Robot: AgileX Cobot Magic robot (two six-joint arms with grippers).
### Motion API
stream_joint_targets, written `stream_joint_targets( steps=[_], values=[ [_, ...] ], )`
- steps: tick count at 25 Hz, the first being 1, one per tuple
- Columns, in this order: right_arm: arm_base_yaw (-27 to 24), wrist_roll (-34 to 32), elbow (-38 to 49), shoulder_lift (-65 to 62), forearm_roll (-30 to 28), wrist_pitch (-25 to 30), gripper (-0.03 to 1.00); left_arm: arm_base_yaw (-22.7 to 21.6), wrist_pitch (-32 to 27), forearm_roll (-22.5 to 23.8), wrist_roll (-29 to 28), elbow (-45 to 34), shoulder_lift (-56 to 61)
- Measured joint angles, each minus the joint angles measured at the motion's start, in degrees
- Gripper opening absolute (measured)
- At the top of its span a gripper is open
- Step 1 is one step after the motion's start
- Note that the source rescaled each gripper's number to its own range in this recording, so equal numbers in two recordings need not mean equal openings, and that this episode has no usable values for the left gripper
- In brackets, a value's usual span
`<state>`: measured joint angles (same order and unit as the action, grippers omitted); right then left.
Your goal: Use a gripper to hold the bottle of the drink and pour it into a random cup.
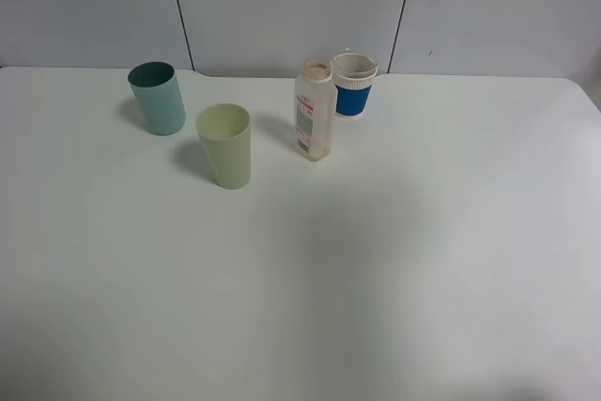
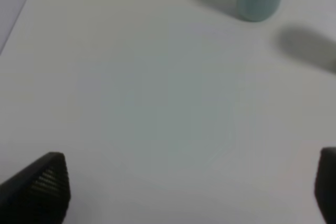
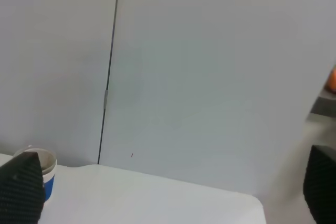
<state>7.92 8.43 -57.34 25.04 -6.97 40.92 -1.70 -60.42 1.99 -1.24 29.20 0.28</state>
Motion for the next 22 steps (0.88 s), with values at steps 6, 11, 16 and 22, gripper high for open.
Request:
stream_joint_targets(
  steps=[6,11,16,22],
  values=[
    [0.0,0.0,0.0,-8.0,-0.1,10.8,1.0,0.0,0.0,0.0,0.0,0.0,0.0],
    [0.6,-1.4,-0.1,-12.6,0.1,19.1,1.0,0.0,0.0,0.0,0.0,0.0,0.0],
    [1.3,-2.7,0.8,-16.1,0.3,21.5,1.0,0.0,0.0,0.0,0.0,0.0,0.0],
    [1.3,-2.8,8.9,-19.9,1.3,21.2,1.0,0.0,0.0,0.0,0.0,0.0,0.0]
  ],
)
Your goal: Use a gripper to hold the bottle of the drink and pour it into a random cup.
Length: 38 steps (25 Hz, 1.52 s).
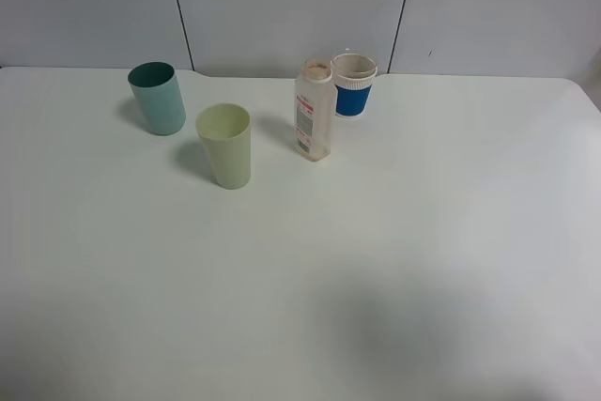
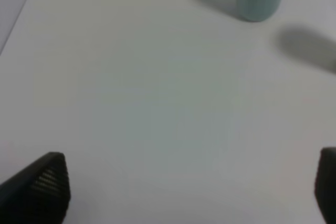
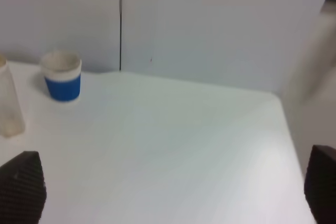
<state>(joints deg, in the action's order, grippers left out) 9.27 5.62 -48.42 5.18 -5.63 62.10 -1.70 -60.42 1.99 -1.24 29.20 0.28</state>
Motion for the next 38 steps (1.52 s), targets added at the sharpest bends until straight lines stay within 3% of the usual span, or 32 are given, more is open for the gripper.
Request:
stream_joint_targets(
  steps=[9,32,38],
  values=[
    [0.0,0.4,11.8,-1.3,8.2,-4.6,1.0,0.0,0.0,0.0,0.0,0.0,0.0],
    [0.4,-0.3,18.1,-5.3,6.6,-4.6,1.0,0.0,0.0,0.0,0.0,0.0,0.0],
    [0.4,-0.4,19.5,-5.3,6.3,-1.6,1.0,0.0,0.0,0.0,0.0,0.0,0.0]
  ],
)
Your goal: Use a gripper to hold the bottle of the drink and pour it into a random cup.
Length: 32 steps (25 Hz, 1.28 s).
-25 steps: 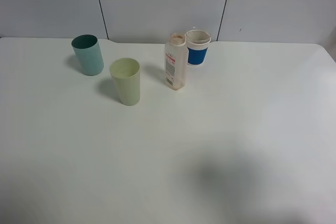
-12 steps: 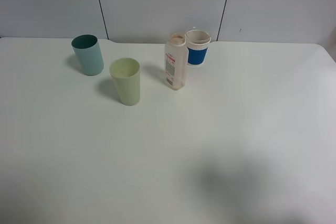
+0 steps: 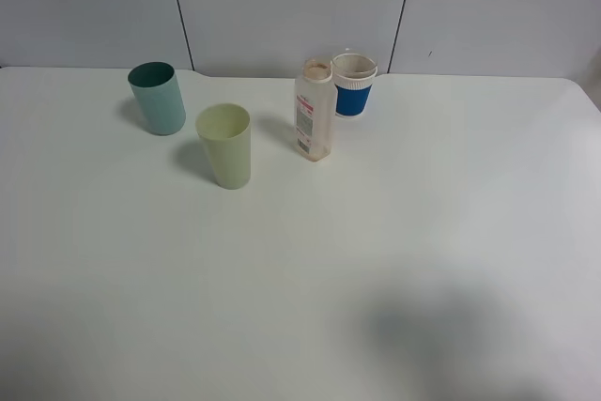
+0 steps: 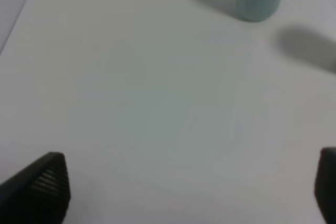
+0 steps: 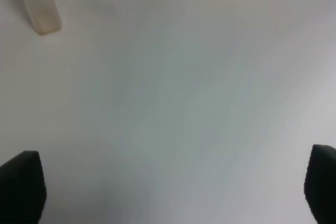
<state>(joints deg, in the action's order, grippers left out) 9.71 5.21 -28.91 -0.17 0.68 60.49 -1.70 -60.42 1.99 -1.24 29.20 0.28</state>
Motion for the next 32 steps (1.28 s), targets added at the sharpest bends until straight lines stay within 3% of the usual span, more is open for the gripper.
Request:
stream_joint_targets(
  steps=[32],
  values=[
    [-0.1,0.0,0.0,0.0,0.0,0.0,1.0,0.0,0.0,0.0,0.0,0.0,0.0]
  ],
)
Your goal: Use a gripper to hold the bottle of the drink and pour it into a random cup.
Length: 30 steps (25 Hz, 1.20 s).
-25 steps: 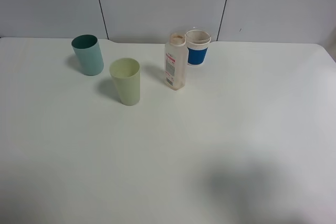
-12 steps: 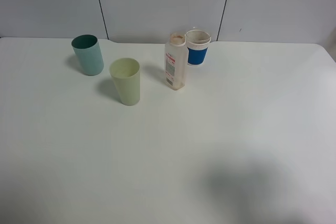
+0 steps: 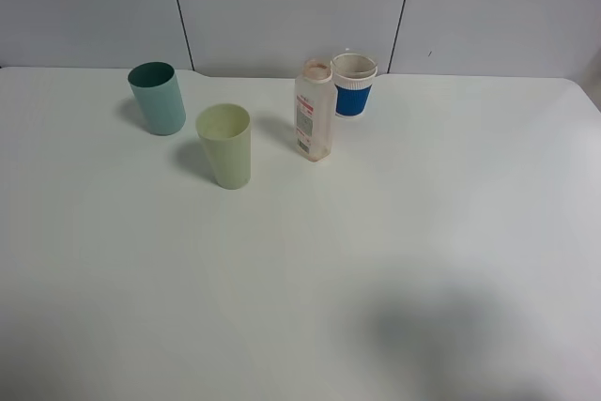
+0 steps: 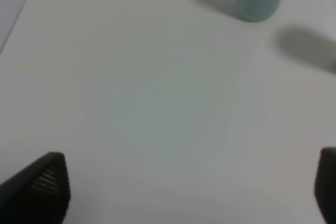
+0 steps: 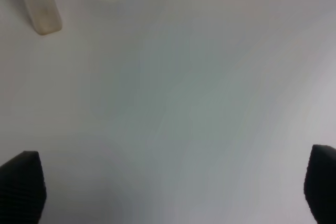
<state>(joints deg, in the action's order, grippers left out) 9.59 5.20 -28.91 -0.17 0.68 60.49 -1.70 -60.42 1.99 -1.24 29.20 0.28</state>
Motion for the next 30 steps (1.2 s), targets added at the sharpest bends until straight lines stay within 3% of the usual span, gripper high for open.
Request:
stream_joint_targets(
  steps=[14,30],
  values=[
    [-11.3,-0.3,0.0,0.0,0.0,0.0,1.0,0.0,0.0,0.0,0.0,0.0,0.0],
    [-11.6,-0.3,0.0,0.0,0.0,0.0,1.0,0.0,0.0,0.0,0.0,0.0,0.0]
  ],
)
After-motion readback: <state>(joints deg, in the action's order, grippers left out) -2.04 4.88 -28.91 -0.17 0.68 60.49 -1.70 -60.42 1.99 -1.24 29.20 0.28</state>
